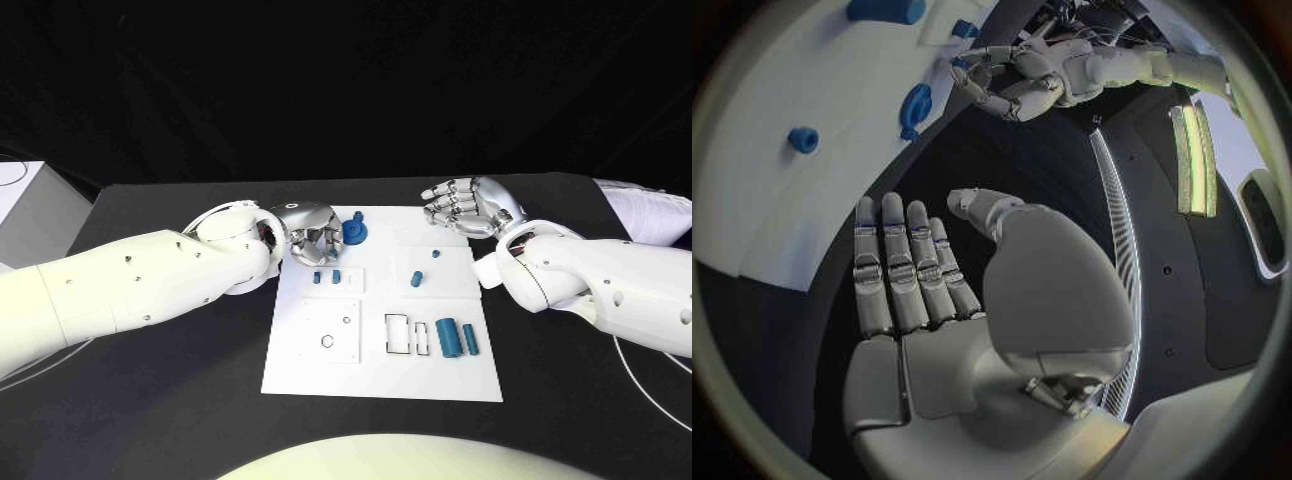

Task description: Assemble the parts on the task board

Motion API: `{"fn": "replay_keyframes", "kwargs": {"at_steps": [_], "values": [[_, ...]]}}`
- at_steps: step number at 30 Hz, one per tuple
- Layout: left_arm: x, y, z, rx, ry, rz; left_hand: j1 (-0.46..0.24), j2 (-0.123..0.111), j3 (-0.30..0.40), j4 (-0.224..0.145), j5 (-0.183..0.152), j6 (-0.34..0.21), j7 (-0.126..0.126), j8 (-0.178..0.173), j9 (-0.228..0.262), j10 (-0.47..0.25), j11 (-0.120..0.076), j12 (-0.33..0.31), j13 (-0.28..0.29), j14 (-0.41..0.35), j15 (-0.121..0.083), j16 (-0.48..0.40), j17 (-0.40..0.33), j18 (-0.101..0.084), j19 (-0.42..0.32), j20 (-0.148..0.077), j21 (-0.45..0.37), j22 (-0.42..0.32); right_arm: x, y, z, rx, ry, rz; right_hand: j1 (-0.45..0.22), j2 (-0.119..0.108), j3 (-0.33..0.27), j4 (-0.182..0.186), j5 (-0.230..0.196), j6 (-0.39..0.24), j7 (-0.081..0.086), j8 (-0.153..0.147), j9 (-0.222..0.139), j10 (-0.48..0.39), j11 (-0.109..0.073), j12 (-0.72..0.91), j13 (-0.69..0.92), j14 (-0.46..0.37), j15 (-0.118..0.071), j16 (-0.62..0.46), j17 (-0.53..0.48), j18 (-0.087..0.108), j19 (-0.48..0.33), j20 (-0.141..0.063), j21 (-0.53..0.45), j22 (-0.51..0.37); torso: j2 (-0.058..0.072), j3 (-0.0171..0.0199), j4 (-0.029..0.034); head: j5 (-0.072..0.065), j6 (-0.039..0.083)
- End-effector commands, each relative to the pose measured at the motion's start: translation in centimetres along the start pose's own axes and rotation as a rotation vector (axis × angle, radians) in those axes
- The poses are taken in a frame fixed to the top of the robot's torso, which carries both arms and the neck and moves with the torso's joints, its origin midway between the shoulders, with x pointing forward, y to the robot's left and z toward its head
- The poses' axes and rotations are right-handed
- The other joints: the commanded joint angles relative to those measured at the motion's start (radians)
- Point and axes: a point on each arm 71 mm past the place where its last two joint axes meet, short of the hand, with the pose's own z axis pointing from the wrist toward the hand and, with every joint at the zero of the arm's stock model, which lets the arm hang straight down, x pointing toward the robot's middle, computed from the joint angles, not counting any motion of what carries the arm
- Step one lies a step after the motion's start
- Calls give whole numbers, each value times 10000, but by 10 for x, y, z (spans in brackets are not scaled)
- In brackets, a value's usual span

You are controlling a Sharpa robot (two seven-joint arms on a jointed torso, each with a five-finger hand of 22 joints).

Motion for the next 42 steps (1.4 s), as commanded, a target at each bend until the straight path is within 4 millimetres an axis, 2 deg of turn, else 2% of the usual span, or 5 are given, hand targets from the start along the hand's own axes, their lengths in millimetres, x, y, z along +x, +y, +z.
{"fn": "replay_keyframes", "kwargs": {"at_steps": [1,17,42], "values": [[2,-1,1,47,220,49,86,35,16,-50,10,56,-28,-38,9,82,-7,-61,9,44,5,34,-2,87,45,-21,13,-11,0,1,0,-89,38,24,-109,-18,30,-8,-53,64,464,-58,-7,78,-12,-28,-5,58,43,-27,-8,132,-95,7,-8,-9,-2,1,1,-4,-18],[5,2,2,-83,361,81,96,35,17,-58,13,41,-26,-64,8,68,-1,-87,11,9,10,19,-59,100,-10,-21,-39,-56,0,0,0,-74,56,28,-113,-16,34,-13,-54,69,465,-63,-8,80,-11,-36,-6,59,44,-35,-17,132,-96,8,-8,-25,8,-16,5,3,-35],[4,4,0,-117,310,123,158,73,38,-93,20,57,-19,-96,15,85,1,-113,27,-4,11,21,-63,94,16,-25,-9,-32,1,1,0,-87,53,30,-126,-11,38,-19,-57,81,467,-72,-11,89,-9,-51,-5,64,46,-49,-33,133,-95,11,-6,-55,1,-3,3,-5,-27]]}}
